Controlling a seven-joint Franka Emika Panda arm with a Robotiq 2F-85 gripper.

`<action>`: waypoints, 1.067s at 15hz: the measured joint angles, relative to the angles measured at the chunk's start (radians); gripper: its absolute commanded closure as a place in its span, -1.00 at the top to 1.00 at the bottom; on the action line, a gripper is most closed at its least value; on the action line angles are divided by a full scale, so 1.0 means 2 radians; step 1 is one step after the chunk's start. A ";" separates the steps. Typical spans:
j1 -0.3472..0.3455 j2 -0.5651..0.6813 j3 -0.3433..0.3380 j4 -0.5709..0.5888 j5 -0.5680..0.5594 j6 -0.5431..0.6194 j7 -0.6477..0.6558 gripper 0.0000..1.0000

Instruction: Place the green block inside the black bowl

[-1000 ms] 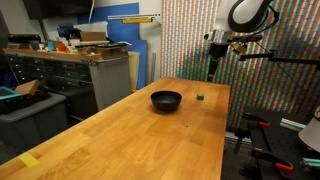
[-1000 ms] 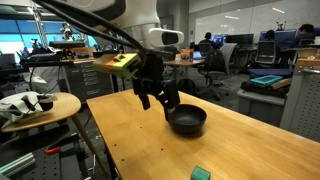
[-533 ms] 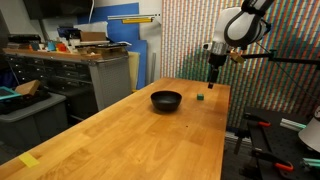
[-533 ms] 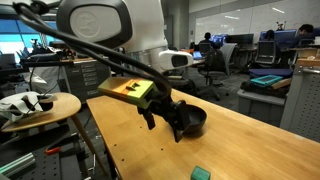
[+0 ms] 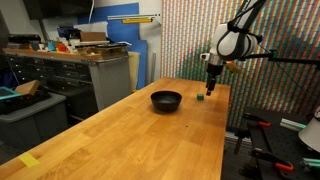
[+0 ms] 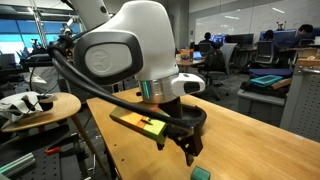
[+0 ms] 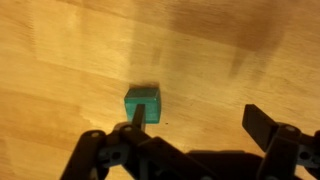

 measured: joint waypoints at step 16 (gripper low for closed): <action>-0.105 0.136 0.074 0.102 -0.014 0.058 -0.003 0.31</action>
